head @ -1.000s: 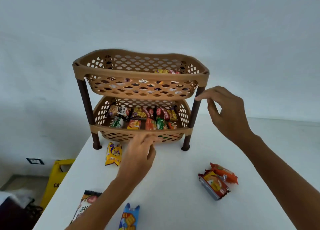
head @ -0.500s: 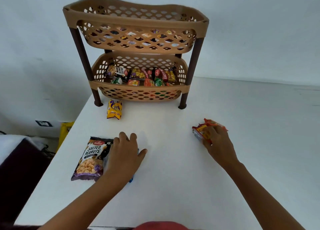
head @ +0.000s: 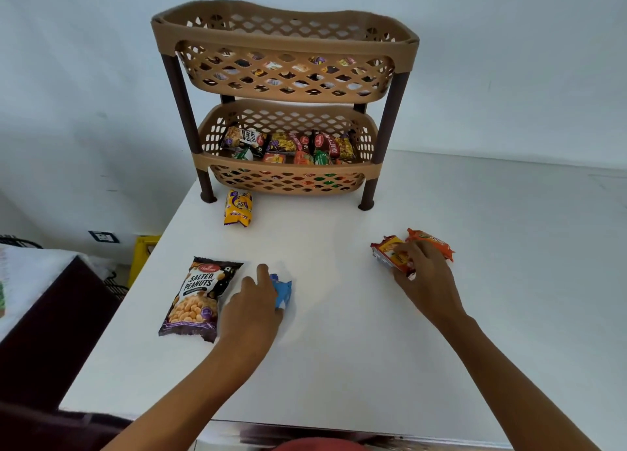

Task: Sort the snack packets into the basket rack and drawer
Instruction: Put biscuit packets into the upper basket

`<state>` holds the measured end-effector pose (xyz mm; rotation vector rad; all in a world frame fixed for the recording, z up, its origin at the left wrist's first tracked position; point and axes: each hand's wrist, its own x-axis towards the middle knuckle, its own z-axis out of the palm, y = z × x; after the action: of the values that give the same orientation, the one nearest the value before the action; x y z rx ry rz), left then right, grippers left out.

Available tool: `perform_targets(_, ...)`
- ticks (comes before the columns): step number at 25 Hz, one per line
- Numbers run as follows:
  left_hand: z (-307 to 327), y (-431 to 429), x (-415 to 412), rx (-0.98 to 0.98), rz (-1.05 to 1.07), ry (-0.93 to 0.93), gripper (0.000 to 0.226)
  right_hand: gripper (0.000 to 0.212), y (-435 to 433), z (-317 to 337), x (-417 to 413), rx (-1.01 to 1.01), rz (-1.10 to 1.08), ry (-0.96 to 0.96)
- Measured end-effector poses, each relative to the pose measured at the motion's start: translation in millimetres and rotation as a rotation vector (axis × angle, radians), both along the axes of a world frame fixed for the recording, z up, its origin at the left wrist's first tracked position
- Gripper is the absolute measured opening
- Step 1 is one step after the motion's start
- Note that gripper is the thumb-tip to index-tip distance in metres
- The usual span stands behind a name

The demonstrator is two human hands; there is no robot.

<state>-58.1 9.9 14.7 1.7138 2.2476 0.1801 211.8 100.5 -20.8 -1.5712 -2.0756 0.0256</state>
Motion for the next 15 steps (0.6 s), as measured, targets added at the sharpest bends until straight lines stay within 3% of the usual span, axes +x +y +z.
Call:
perform_targets(4,17.4,4.5,-4.4,0.157,-0.002,-0.077,0.050,0.033,-0.8,39.3,-17.5,0.144,0.105,0.043)
perform_targets(9,70.3,29.8,-16.9,0.613,-0.050,-0.216,0.059,0.032,14.7,113.4,-51.2,0.391,0.218,0.103)
perform_targets(15,152.3,72.1,-41.3,1.018,-0.155,-0.163,0.059,0.032,57.2,210.4,-92.5,0.461,0.360,0.347)
